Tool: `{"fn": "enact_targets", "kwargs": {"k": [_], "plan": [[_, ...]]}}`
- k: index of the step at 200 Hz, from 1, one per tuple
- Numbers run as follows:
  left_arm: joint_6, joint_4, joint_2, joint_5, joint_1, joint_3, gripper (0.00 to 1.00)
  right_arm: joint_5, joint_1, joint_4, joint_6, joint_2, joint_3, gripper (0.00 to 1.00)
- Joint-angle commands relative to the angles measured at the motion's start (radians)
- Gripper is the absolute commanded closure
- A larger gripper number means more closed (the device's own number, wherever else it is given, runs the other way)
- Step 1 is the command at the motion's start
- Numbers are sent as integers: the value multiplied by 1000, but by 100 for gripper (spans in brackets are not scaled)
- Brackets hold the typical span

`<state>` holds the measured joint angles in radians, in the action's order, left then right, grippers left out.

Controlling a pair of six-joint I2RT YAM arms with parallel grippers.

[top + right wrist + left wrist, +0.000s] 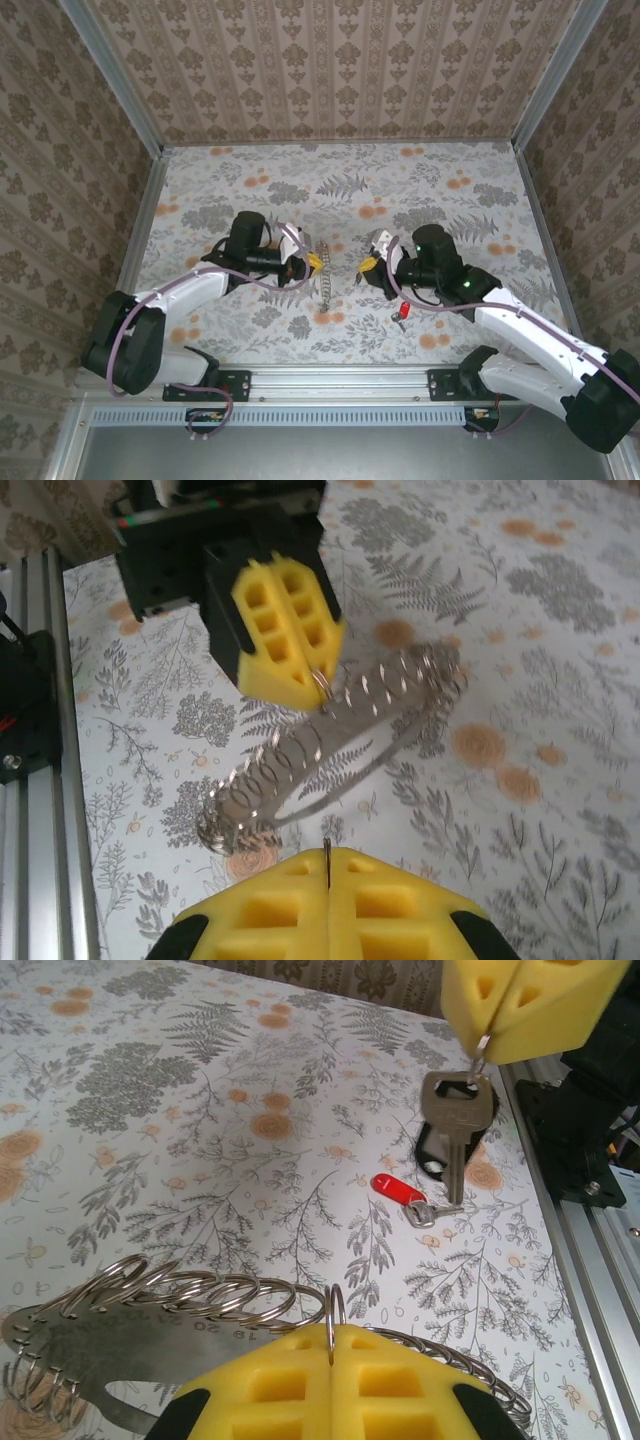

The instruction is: Put the keys on the keyring

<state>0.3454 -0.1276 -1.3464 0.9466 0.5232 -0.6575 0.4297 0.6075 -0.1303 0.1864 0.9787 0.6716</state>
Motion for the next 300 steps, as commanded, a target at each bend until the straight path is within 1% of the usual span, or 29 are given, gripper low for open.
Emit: {"fn": "enact_targets", "kwargs": {"k": [1, 25, 67, 129, 225, 267, 300], "plan": [[20, -30, -14, 34, 11, -34, 100, -78, 51, 105, 102, 20, -5, 100], [21, -33, -18, 37, 18, -35, 100, -109, 75, 174, 116, 64, 1, 100], [24, -48, -20, 22, 26, -33, 100, -31, 86, 218, 85, 152, 27, 100], [36, -38, -30, 25, 32, -46, 100, -23, 97, 302, 31, 216, 25, 100], [47, -14, -31, 24, 38, -57, 100, -32, 113, 351, 15, 316, 66, 100], [57, 4, -31, 27, 40, -63, 100, -92, 118, 365, 8, 324, 63, 100], [62, 9, -31, 23, 41, -63, 100, -177, 124, 367, 2, 319, 56, 100]]}}
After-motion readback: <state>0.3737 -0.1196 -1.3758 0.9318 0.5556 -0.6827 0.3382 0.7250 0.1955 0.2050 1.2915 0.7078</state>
